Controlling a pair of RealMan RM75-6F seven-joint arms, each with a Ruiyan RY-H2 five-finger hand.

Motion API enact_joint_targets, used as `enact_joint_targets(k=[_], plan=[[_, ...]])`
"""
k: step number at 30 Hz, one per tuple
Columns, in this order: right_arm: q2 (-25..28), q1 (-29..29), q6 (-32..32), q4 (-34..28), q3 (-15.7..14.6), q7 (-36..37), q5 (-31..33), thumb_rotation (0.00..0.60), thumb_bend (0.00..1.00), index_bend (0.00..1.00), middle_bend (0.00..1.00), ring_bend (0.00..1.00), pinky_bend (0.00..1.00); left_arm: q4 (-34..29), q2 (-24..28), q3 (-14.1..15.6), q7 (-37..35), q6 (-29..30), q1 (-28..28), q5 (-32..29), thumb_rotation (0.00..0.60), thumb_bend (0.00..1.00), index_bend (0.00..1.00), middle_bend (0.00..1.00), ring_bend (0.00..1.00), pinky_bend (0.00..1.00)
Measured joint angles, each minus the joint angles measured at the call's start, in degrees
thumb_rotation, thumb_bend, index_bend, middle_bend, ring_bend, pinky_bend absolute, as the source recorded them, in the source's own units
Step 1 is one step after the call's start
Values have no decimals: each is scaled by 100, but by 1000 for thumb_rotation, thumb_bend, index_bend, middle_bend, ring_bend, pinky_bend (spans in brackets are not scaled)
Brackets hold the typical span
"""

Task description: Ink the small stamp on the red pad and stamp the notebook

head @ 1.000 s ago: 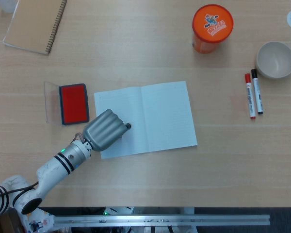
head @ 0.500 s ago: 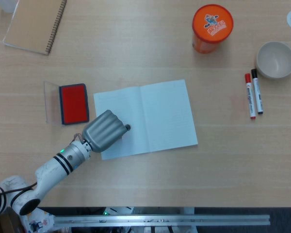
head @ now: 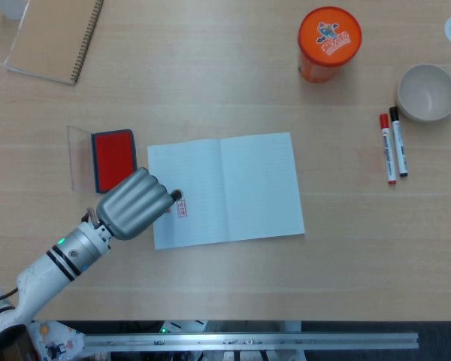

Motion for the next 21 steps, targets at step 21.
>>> enact_joint_targets(k=[21], plan=[[7, 41, -32, -84, -2, -106, 13, 600, 202, 191, 323, 280, 347, 999, -259, 192, -192, 96, 405, 35, 600, 390, 577, 930, 869, 836]])
